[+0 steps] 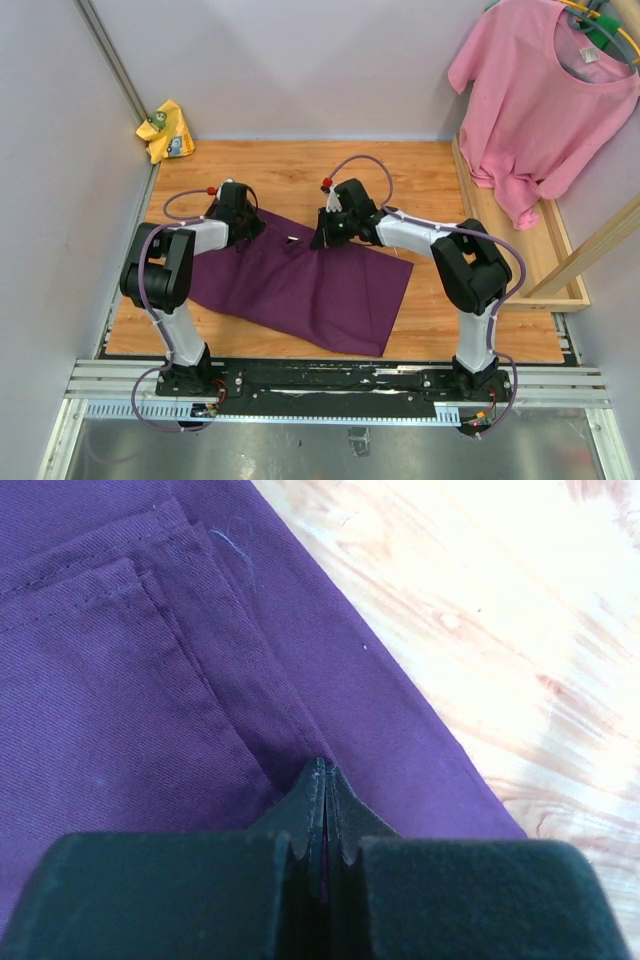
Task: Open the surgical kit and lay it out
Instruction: Open the surgical kit at the center of the board.
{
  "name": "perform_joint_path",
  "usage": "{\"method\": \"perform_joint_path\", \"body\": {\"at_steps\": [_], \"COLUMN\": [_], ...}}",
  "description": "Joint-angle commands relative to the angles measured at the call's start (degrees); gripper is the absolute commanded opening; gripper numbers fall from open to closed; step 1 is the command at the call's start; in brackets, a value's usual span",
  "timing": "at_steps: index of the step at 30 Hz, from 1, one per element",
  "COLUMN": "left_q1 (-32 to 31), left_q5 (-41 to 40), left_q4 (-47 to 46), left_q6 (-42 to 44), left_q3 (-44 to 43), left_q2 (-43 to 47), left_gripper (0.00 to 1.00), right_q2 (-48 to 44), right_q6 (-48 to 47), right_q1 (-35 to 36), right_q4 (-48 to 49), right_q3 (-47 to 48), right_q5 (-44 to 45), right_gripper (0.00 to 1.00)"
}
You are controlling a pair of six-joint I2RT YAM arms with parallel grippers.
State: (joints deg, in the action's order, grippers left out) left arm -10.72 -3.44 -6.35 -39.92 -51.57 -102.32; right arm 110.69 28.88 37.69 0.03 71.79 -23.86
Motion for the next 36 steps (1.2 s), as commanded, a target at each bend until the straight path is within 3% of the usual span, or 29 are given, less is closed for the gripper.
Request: {"method": "perform_joint_path", "body": {"at_steps": [1,8,22,30,36], "left_q1": [0.26,1.09,4.33,5.71,6.72], "left_q5": [-1.75,-0.91,1.88,4.39,6.04], "left_q4": [3.59,5.38,11.59,9.99,8.57], "left_q6": [0.31,0.15,0.31,-1.25,-2.27], "left_q3": [-1.85,-11.73,-36.16,-36.73,-33.97], "left_q2": [-5.85,-12.42,-27.71,-26.08,-18.82], "left_gripper": [0.00,0.00,0.00,0.01,0.20], "right_q2": [4.39,10.32,26.99,17.53,8.67], "right_q6": [-4.06,-5.65,-5.45,-7.07,-9.56], "right_q1": [-4.40,-9.23,-16.19,-15.26,-13.37], "right_q4": [-6.06,-7.23,-11.15,-5.66,-5.26], "right_q3": [2.87,11.64,40.17,35.20,29.37], "right_q5": [5.24,4.51,-1.96,-5.78,-6.79], "right_gripper": [0.01,0.01,0.01,0.01,0.01]}}
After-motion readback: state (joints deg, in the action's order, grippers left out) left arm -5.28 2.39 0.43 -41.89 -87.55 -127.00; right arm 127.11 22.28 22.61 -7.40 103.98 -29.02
